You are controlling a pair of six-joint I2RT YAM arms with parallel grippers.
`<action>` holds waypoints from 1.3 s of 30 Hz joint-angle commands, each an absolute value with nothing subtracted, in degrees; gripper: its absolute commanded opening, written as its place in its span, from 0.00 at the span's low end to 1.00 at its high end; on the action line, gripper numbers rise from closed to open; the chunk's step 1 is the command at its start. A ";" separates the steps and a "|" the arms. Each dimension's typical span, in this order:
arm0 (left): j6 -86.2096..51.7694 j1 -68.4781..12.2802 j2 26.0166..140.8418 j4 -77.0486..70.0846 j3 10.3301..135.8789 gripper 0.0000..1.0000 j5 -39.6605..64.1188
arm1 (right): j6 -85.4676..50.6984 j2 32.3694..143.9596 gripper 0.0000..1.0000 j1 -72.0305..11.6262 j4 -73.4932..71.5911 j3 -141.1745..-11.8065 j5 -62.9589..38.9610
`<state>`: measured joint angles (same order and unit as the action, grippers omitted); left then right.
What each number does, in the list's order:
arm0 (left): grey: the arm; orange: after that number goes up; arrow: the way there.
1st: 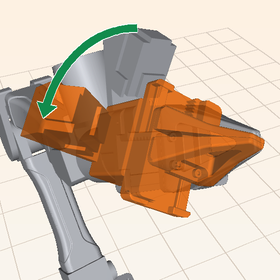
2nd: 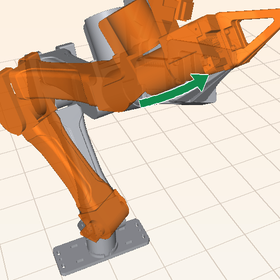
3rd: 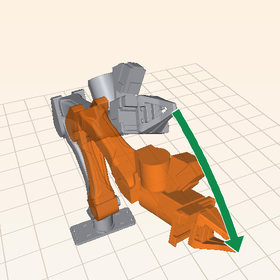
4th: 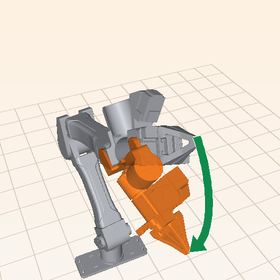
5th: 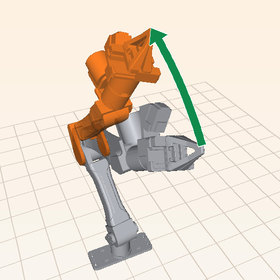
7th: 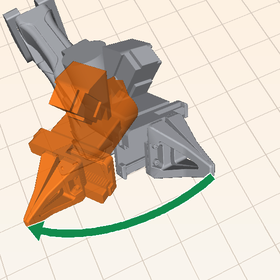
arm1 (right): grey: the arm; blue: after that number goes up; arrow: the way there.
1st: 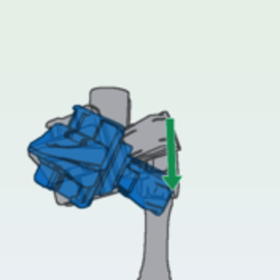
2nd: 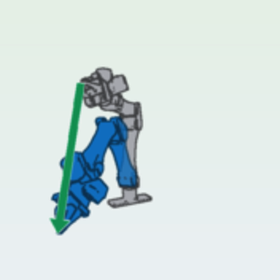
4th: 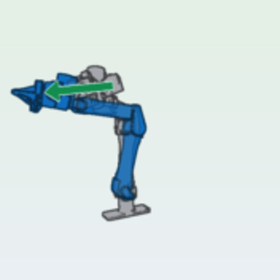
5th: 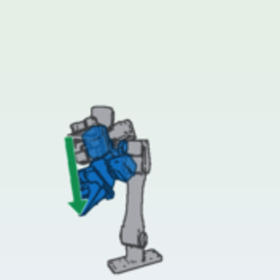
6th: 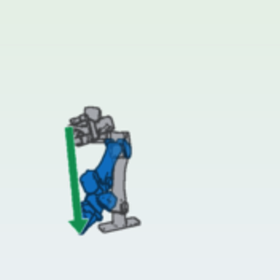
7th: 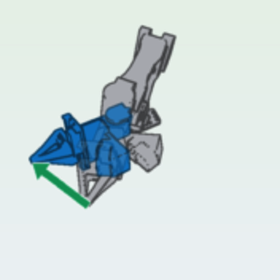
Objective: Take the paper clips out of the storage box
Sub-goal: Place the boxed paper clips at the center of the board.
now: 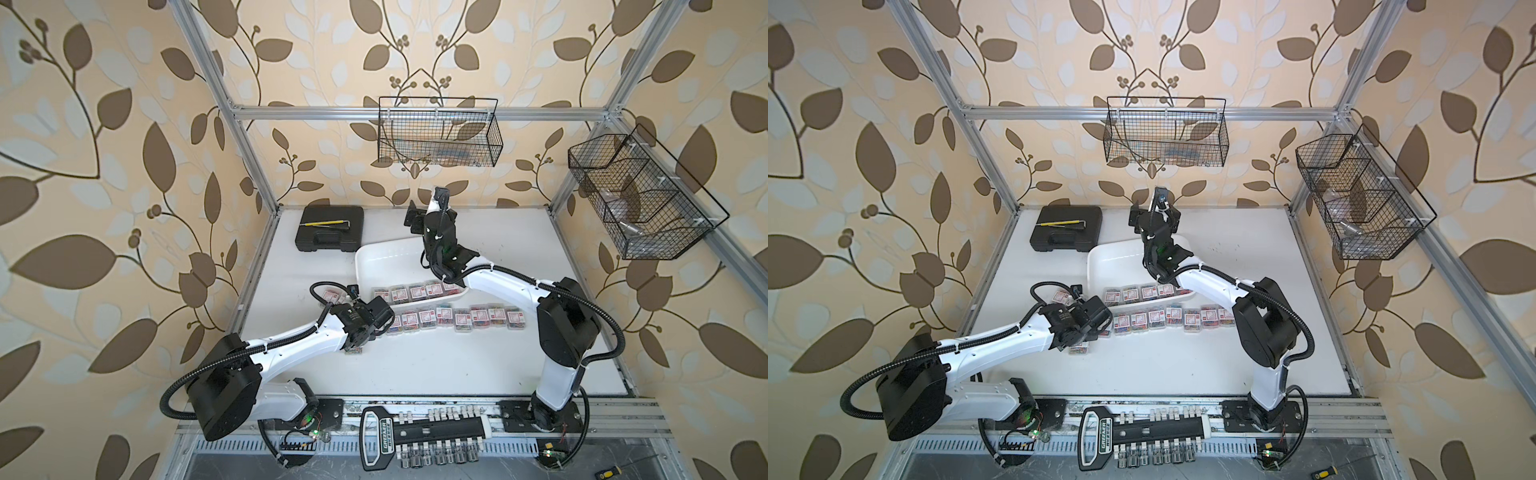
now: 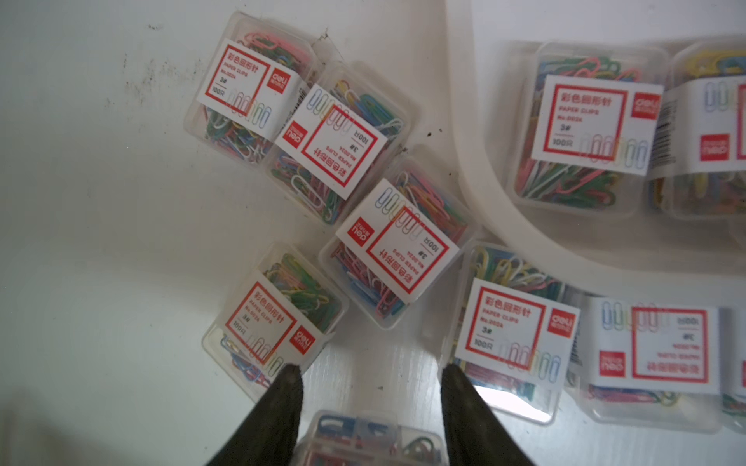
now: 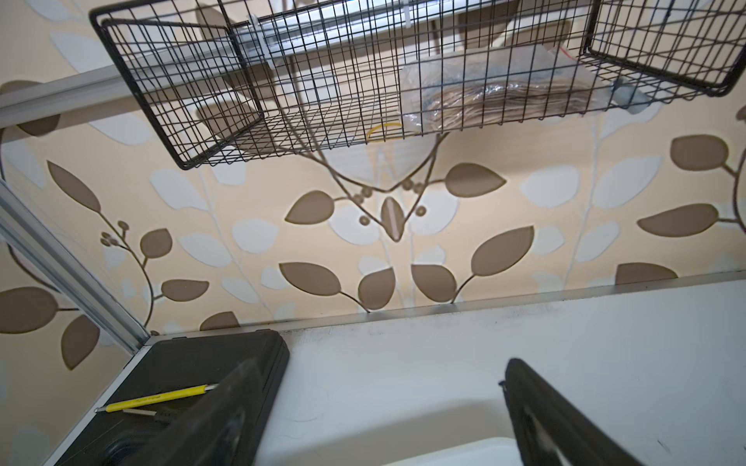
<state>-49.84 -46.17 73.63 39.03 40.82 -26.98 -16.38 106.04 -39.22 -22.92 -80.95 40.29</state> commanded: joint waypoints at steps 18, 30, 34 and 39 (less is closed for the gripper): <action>-55.17 -46.58 84.57 34.61 40.11 0.36 -31.37 | -19.10 91.89 0.93 -40.49 -24.27 -67.59 41.52; -56.25 -46.58 86.41 36.50 43.48 0.61 -35.02 | -25.26 78.70 0.91 -40.57 -16.74 -56.71 40.43; -56.56 -46.59 84.37 38.70 43.93 0.74 -36.38 | -27.89 75.35 0.90 -40.61 -12.47 -53.54 38.77; -56.16 -46.58 80.80 40.52 45.39 0.77 -36.72 | -30.71 72.36 0.85 -40.95 -8.54 -50.30 36.46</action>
